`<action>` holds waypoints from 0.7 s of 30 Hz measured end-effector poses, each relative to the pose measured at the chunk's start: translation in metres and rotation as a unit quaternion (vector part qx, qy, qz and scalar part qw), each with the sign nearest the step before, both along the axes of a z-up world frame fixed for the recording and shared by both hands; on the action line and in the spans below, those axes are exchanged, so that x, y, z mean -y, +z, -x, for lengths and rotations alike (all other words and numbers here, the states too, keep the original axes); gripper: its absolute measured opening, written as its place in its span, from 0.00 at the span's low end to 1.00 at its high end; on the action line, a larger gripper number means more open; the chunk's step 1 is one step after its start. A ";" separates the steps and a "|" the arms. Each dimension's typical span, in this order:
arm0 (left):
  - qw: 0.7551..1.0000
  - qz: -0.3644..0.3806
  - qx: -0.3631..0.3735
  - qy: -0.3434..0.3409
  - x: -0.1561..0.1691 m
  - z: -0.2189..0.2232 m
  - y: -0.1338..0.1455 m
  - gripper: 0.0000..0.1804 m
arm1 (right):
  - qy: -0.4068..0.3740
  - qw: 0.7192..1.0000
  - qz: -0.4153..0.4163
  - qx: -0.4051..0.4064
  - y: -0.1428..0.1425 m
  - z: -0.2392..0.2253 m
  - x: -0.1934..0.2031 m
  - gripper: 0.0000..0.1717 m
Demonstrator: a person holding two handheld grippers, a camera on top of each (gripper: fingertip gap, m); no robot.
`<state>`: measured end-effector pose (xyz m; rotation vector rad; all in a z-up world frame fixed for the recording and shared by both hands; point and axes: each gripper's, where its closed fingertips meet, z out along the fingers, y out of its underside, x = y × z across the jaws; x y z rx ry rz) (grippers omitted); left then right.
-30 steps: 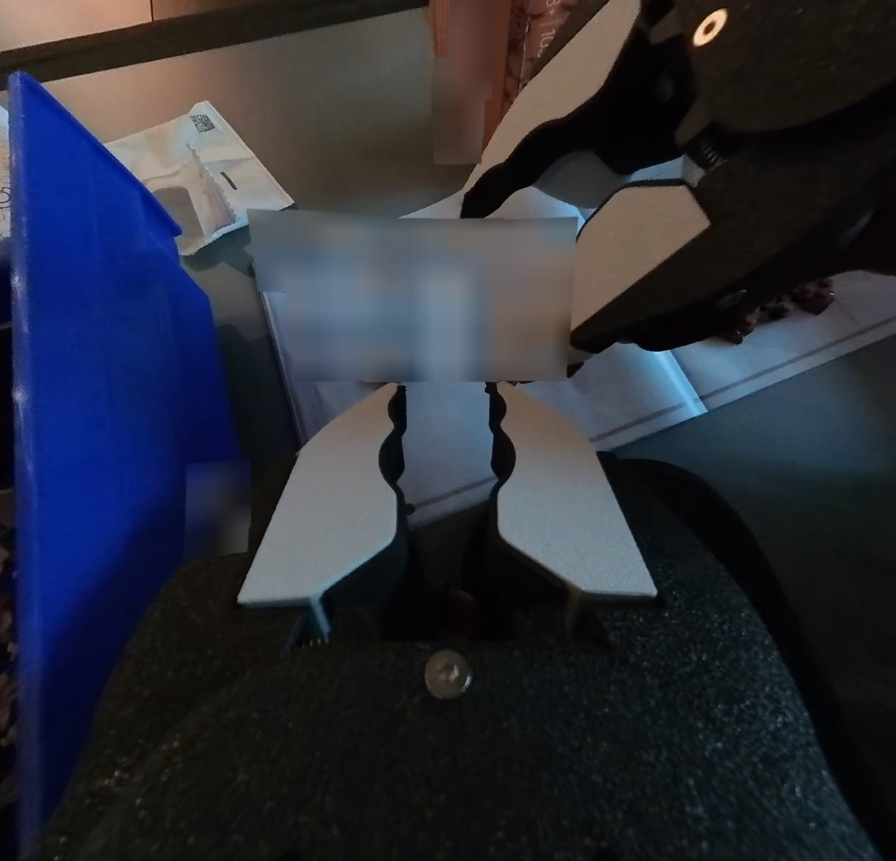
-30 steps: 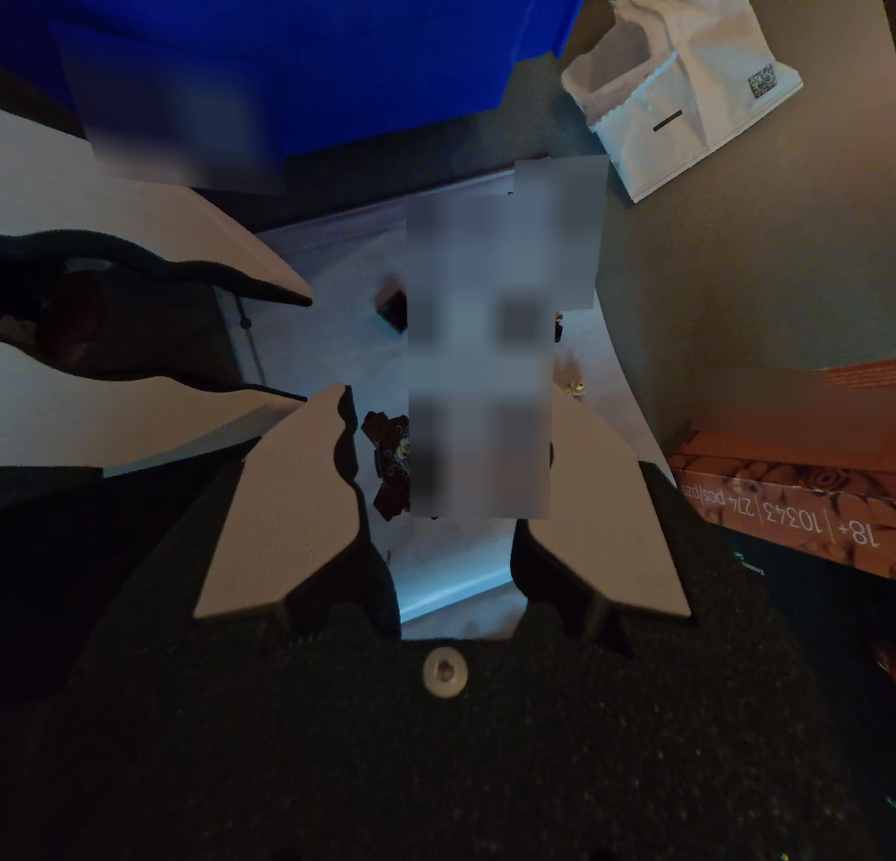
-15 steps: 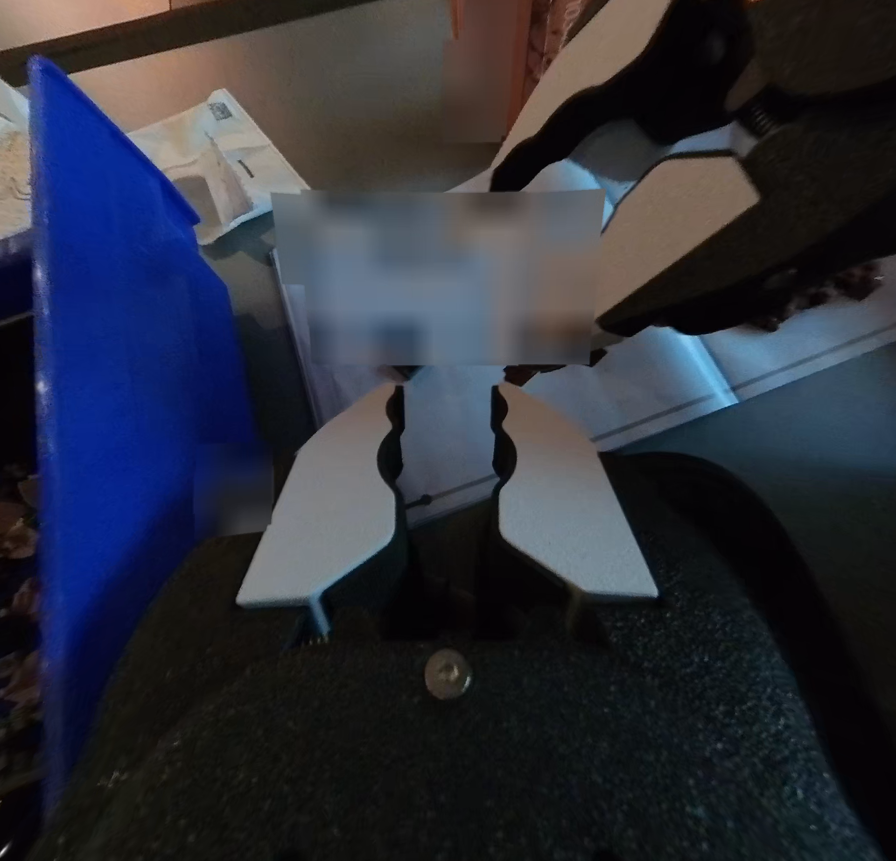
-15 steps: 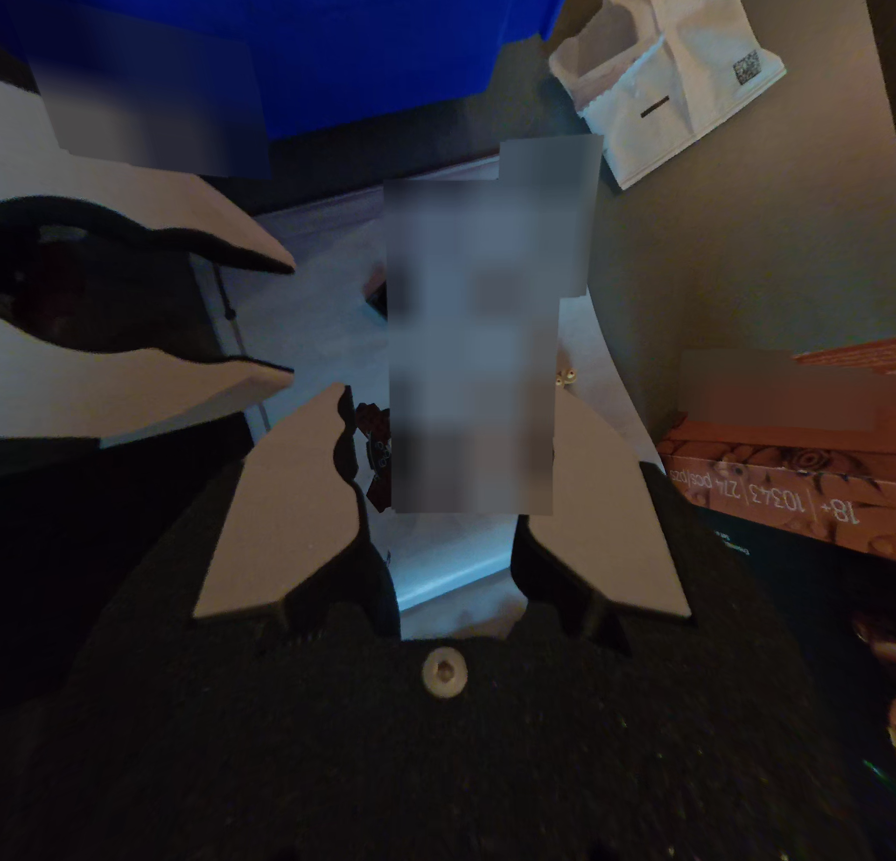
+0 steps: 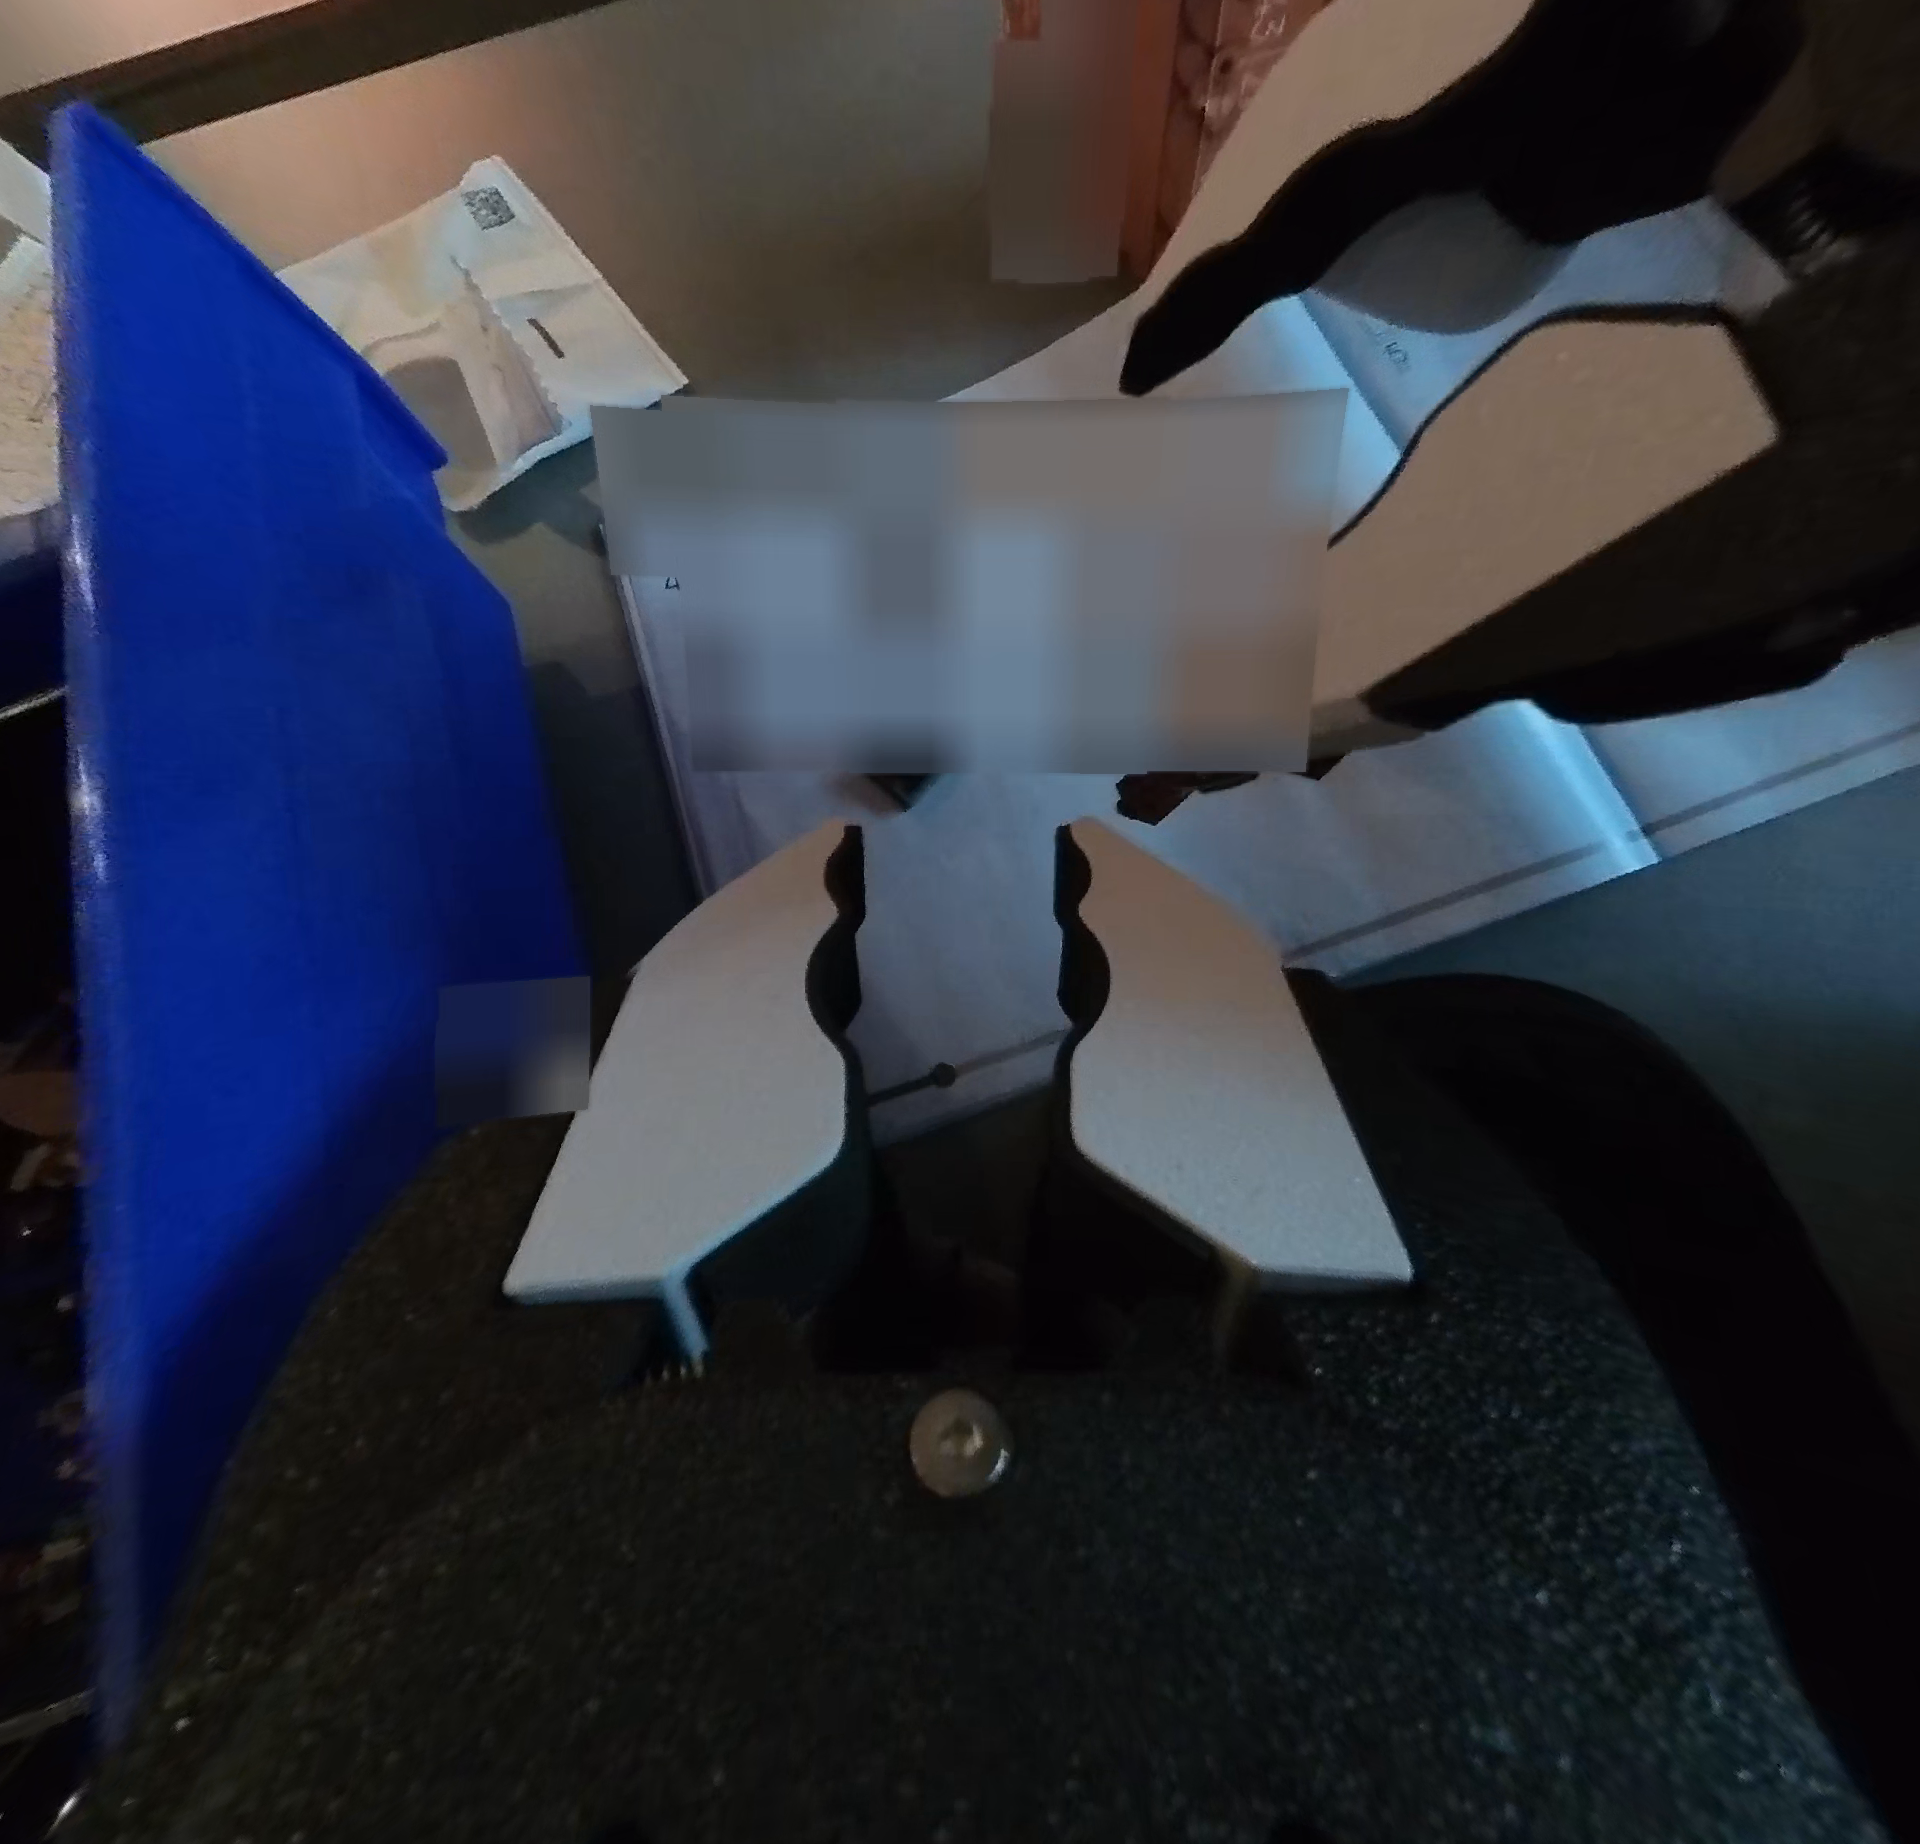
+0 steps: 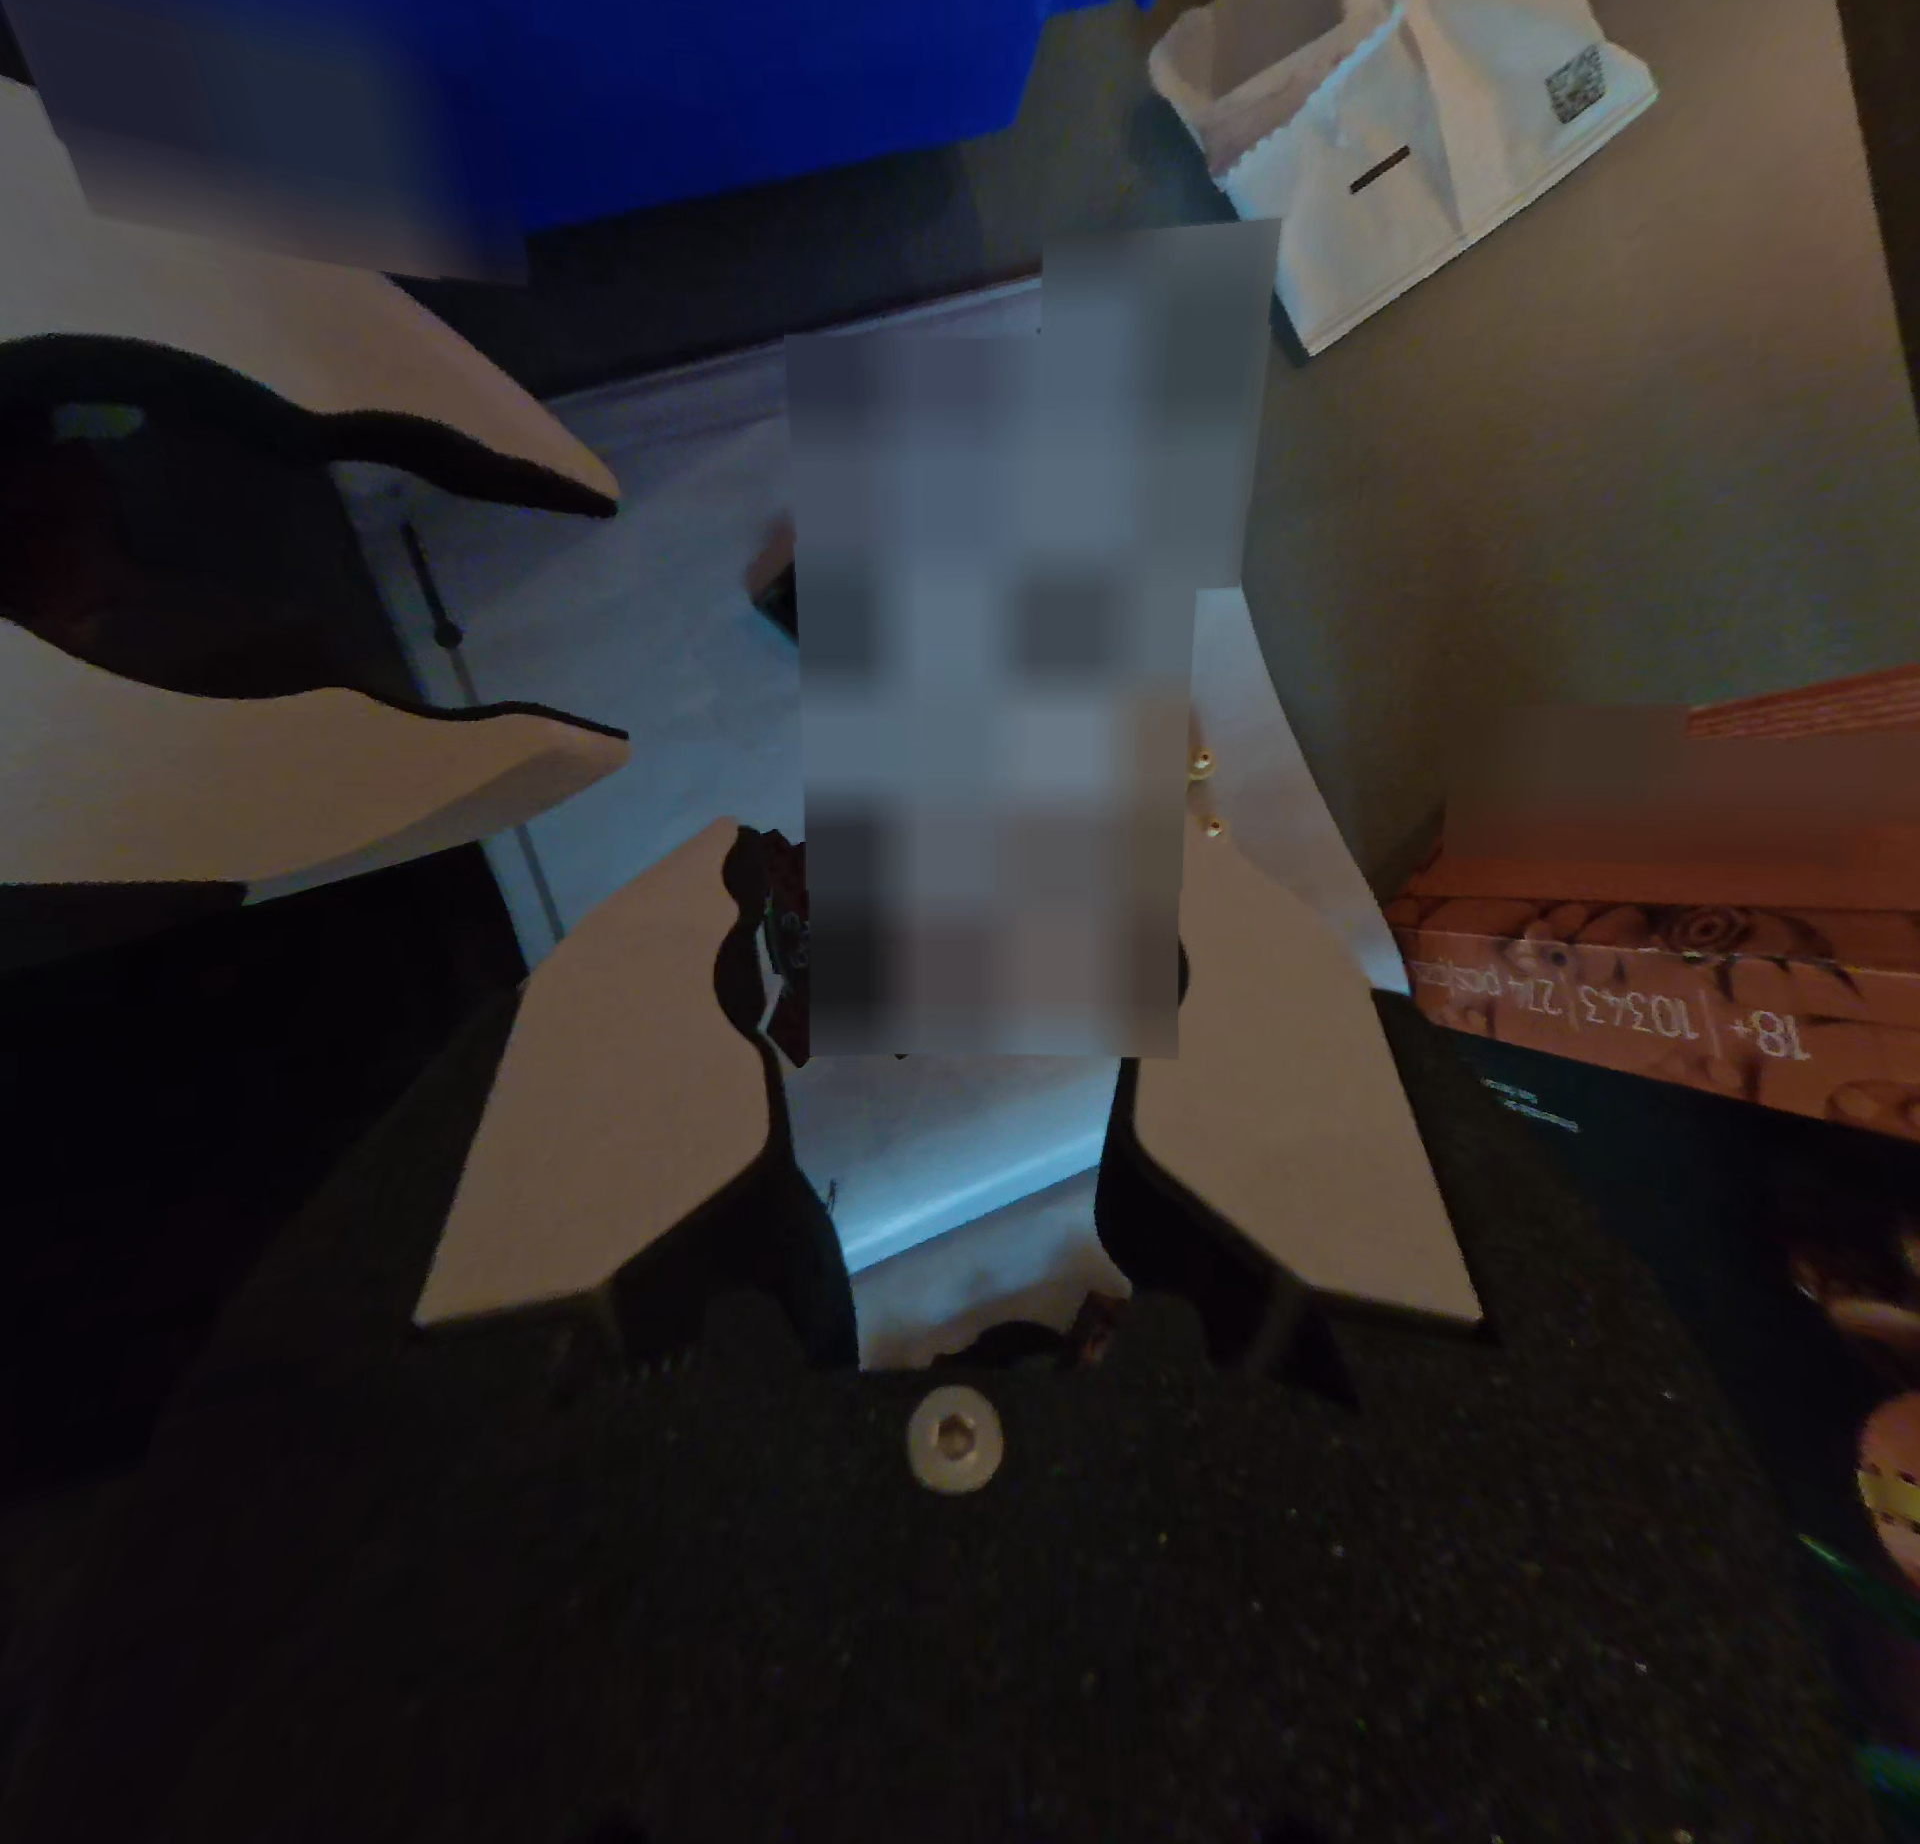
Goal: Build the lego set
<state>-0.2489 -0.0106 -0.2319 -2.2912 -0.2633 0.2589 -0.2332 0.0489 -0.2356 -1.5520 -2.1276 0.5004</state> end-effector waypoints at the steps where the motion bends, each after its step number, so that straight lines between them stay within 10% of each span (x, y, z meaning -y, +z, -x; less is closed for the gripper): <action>1: 1.000 0.001 0.000 0.000 0.000 0.000 0.000 0.20 | 0.000 1.000 0.000 0.002 0.000 -0.001 0.000 0.40; 13: 1.000 -0.018 0.007 -0.008 0.001 -0.005 0.004 0.21 | -0.011 1.000 0.002 -0.010 0.002 0.000 -0.004 0.37; 21: 0.999 -0.048 0.008 -0.009 -0.001 -0.017 -0.001 0.00 | -0.005 0.987 0.135 -0.086 0.014 0.010 0.007 0.00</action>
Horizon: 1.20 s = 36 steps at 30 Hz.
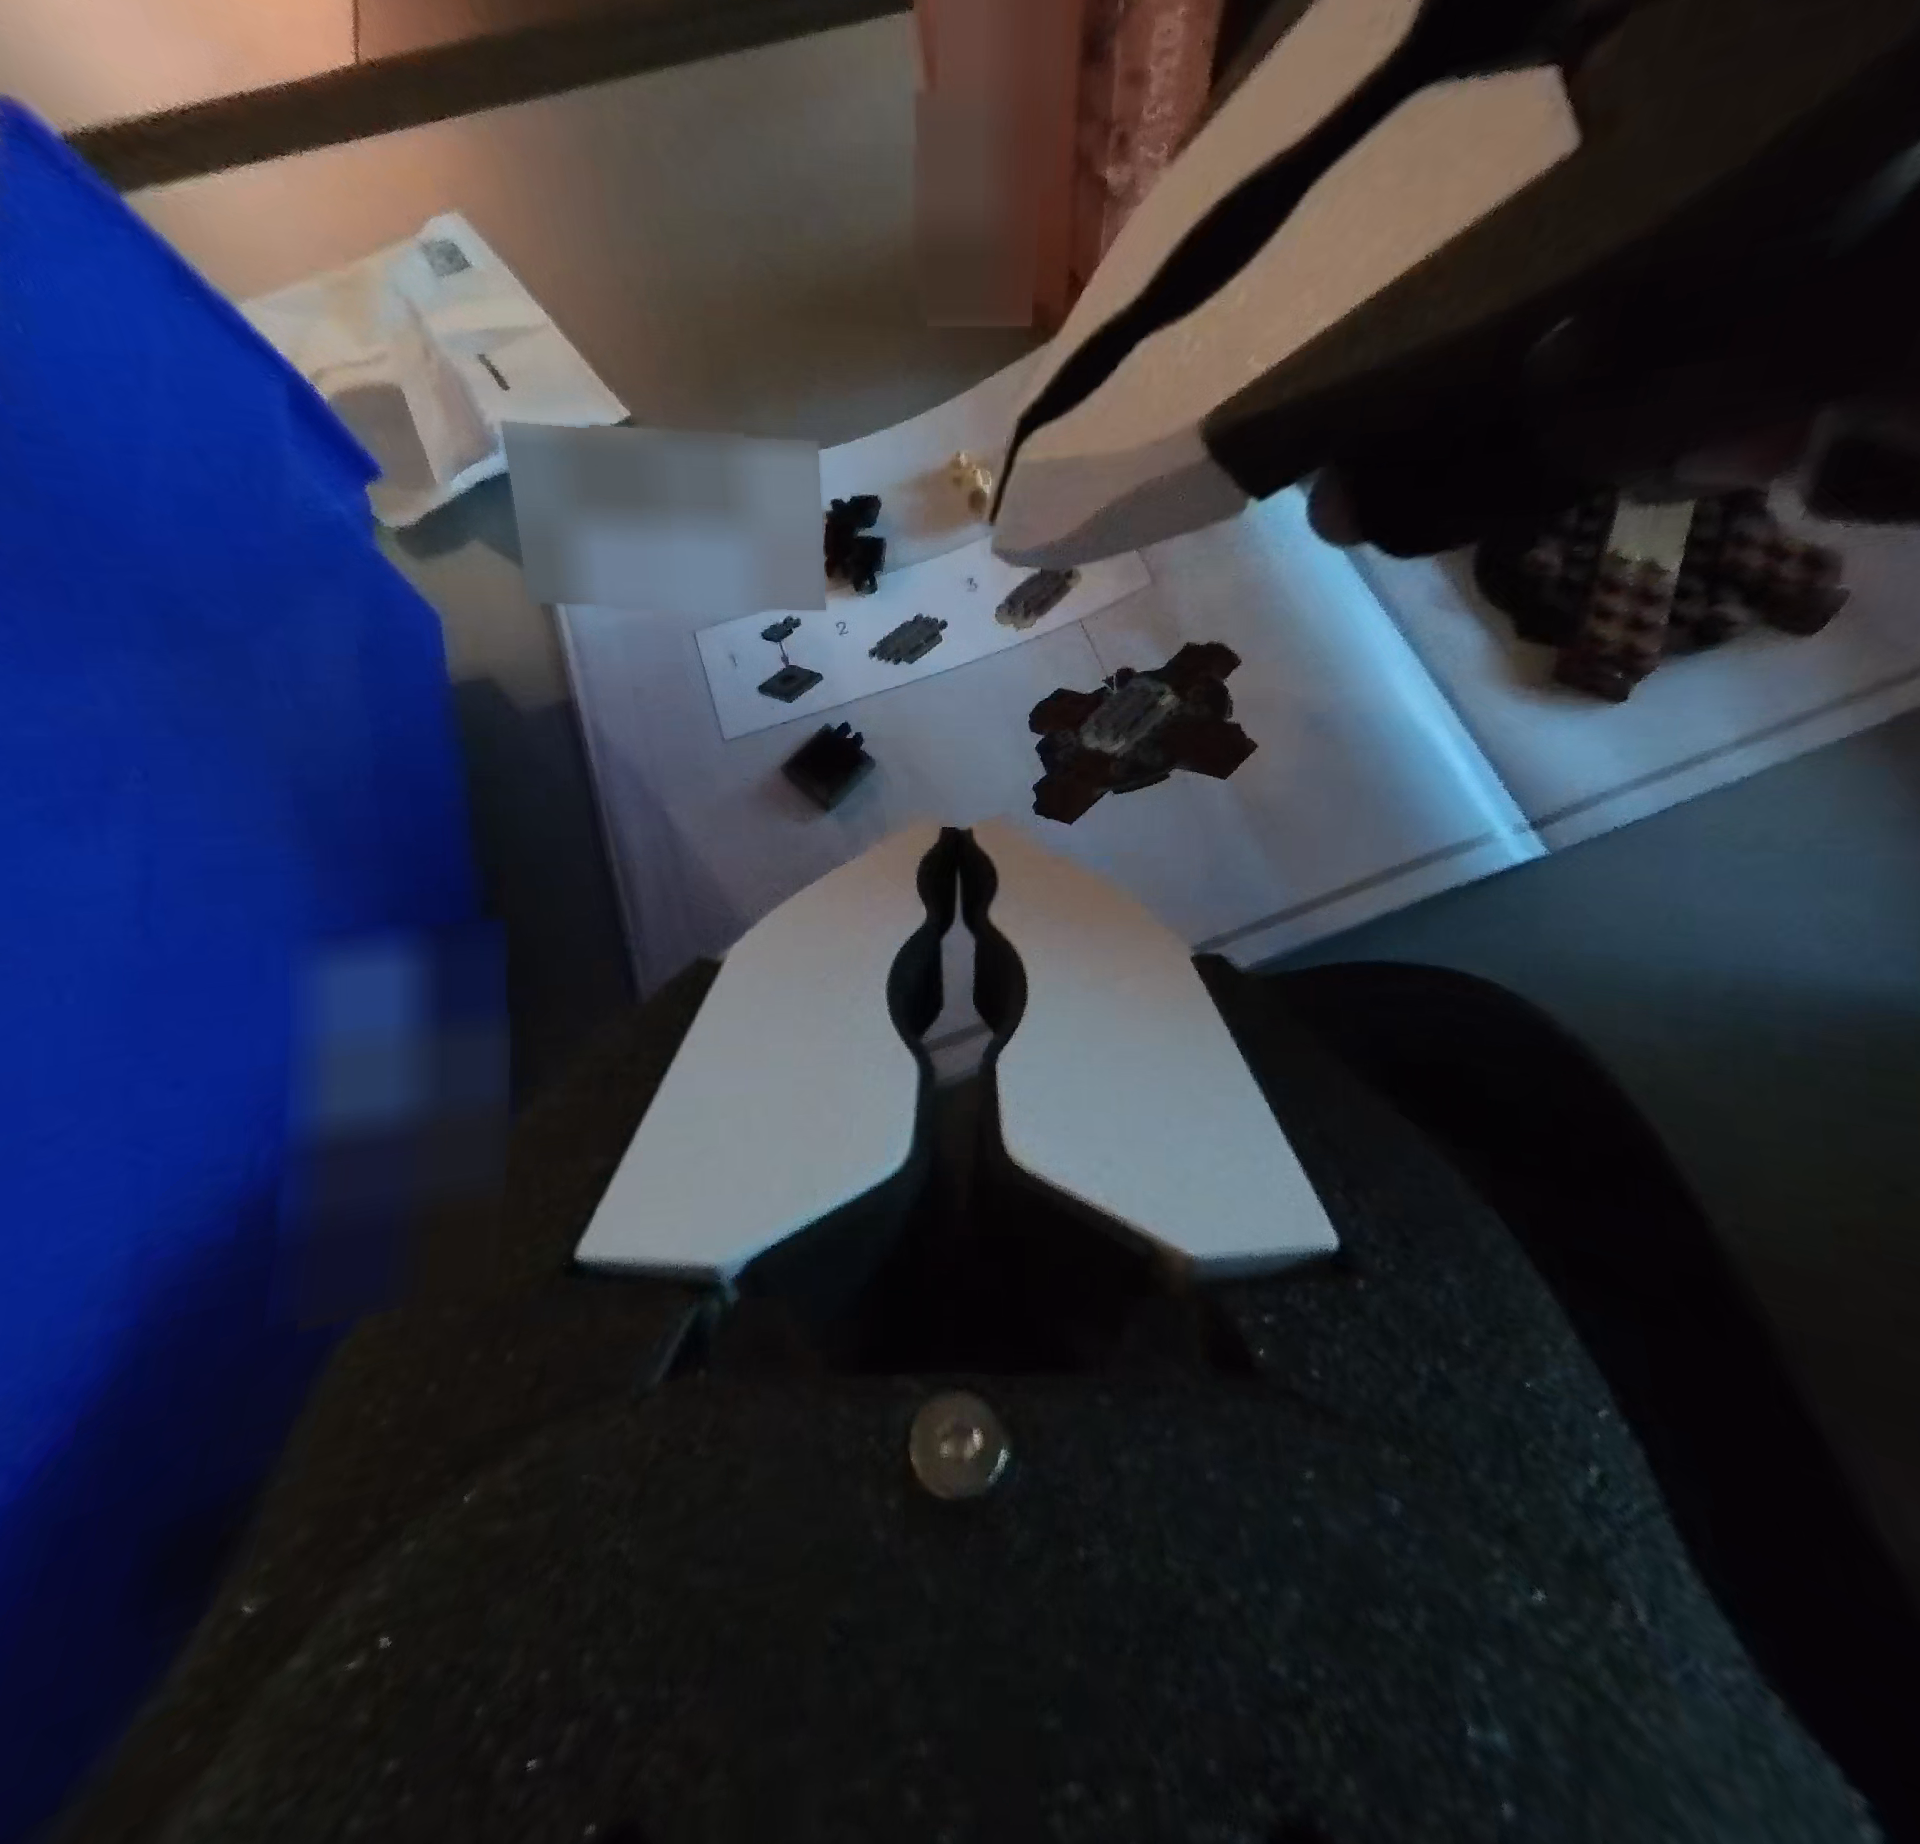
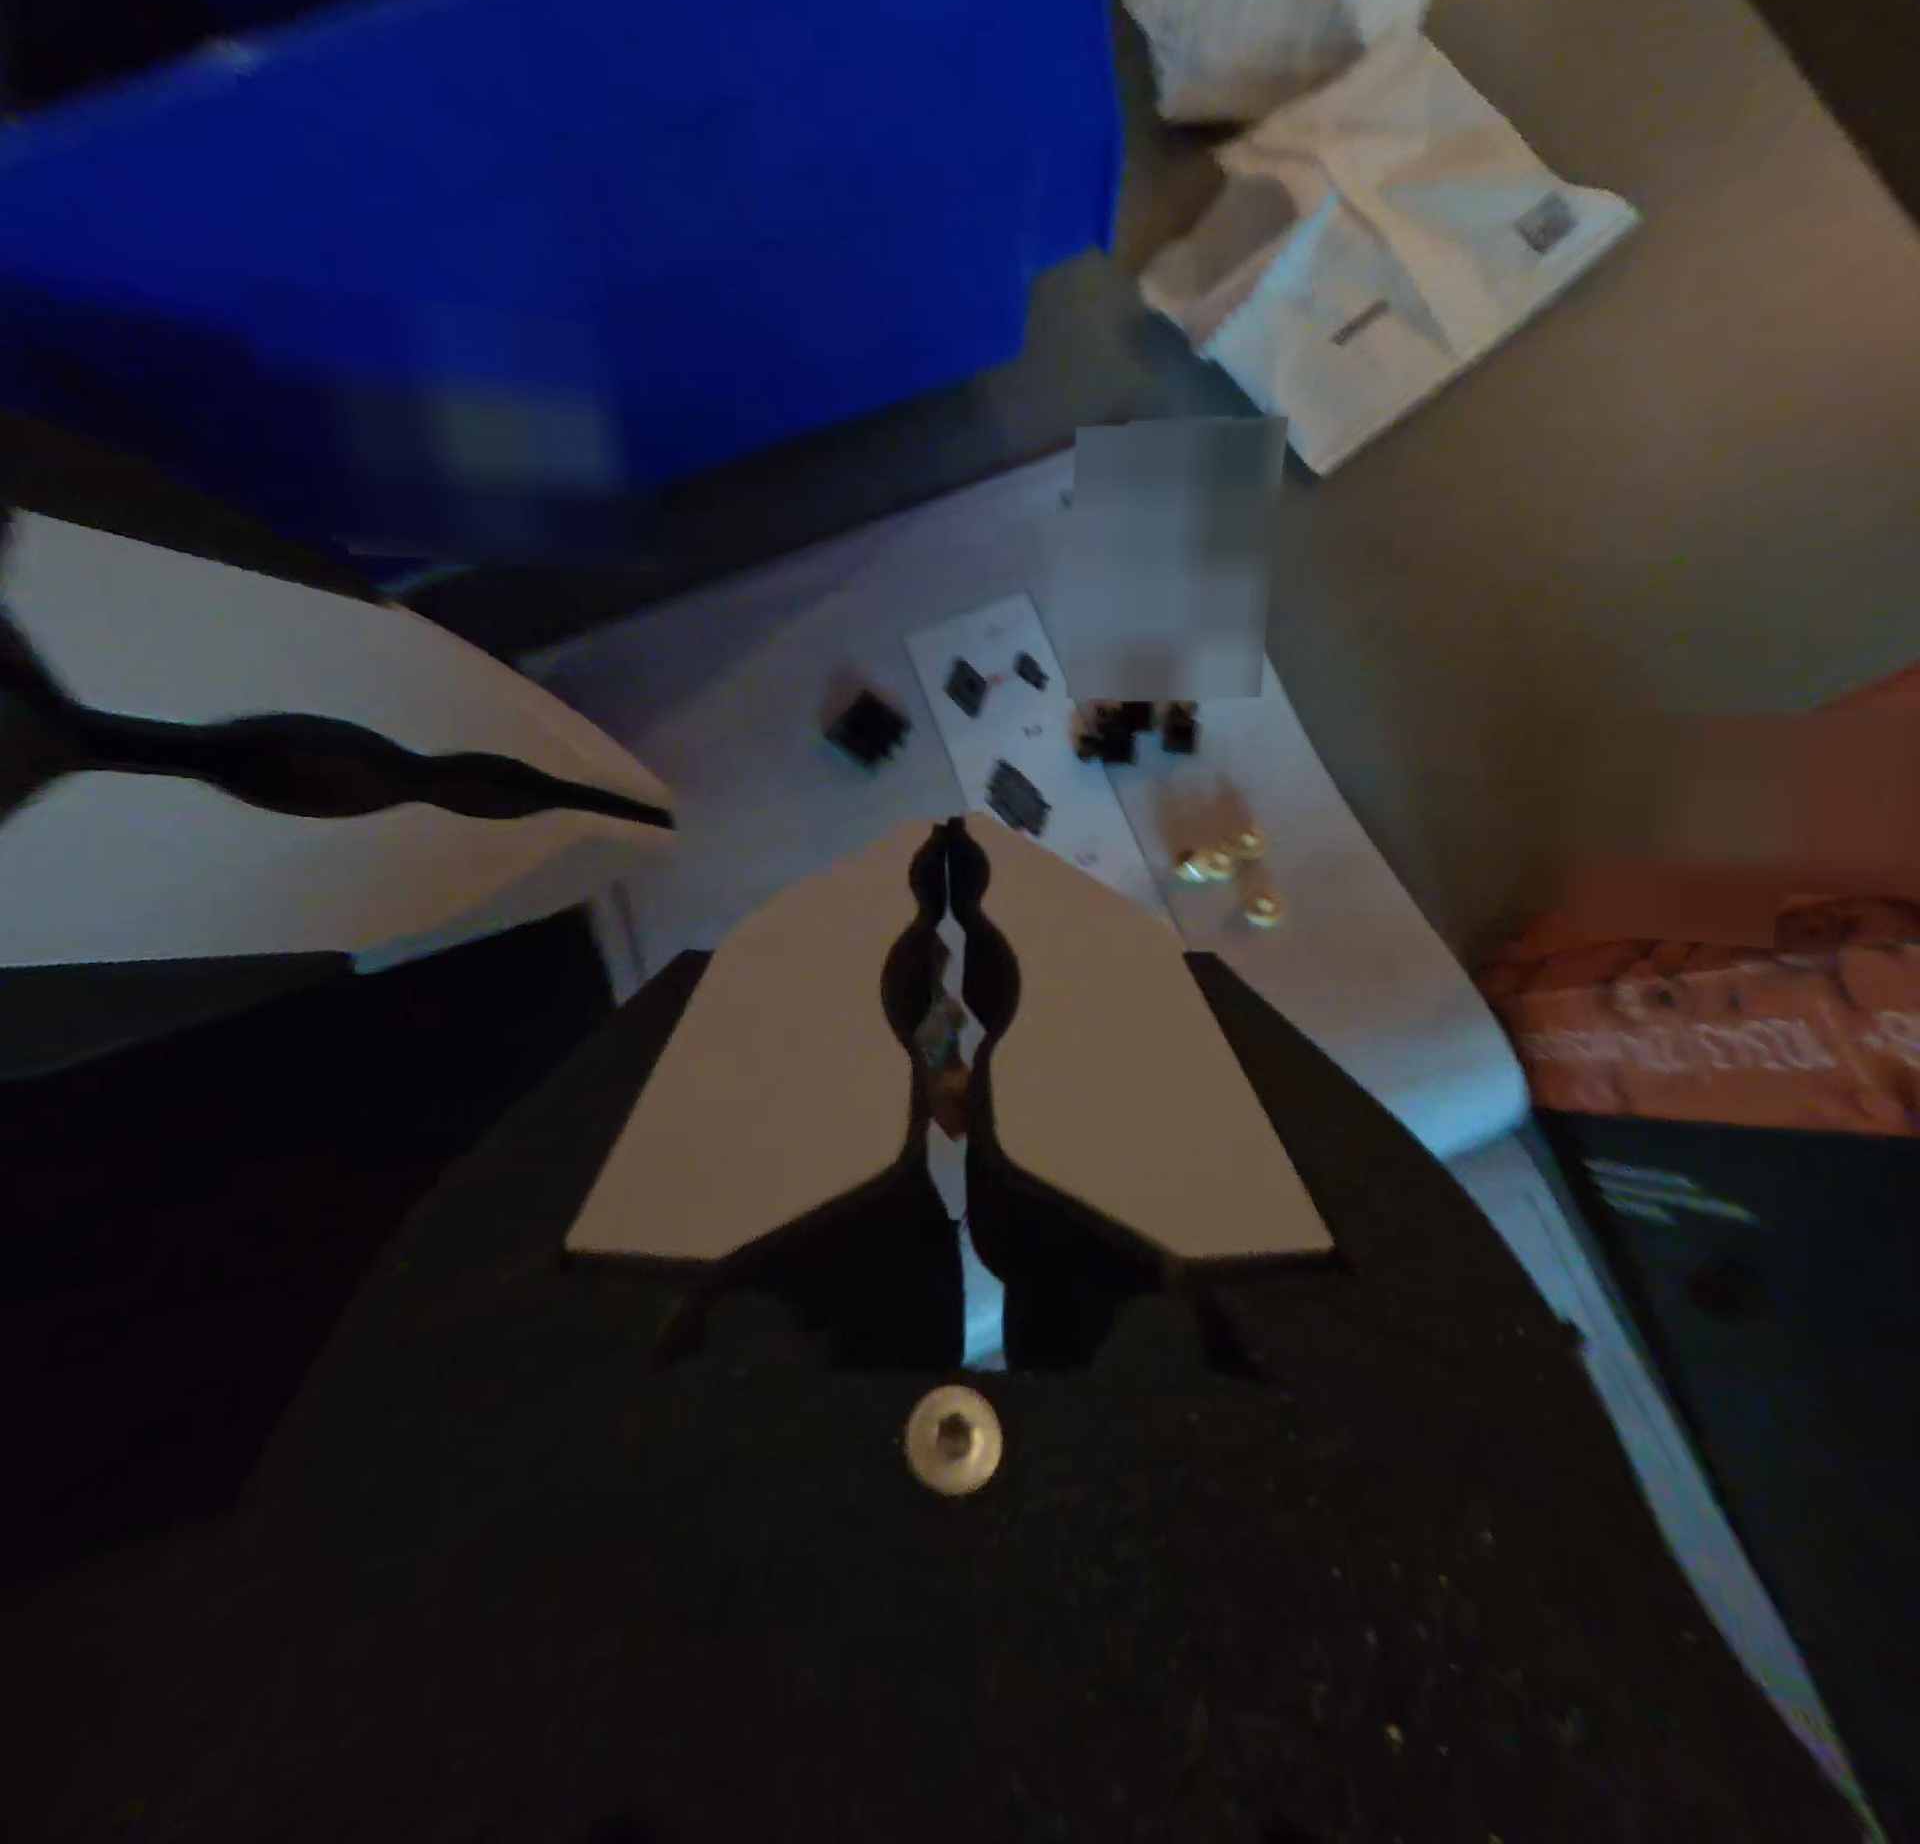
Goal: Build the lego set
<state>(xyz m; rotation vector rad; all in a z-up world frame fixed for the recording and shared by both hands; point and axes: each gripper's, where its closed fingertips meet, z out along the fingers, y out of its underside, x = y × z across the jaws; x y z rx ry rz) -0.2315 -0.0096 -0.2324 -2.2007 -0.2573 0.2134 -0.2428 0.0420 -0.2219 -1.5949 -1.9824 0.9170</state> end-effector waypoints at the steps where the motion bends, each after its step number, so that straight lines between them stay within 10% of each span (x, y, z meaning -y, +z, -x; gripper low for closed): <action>1: 1.000 -0.008 0.007 0.001 -0.001 0.000 0.001 0.00 | 0.004 1.000 0.007 -0.004 0.000 0.002 0.002 0.00; 36: 0.997 -0.017 0.069 -0.003 -0.003 0.012 -0.022 0.02 | 0.031 0.998 -0.048 0.017 -0.034 0.020 0.022 0.00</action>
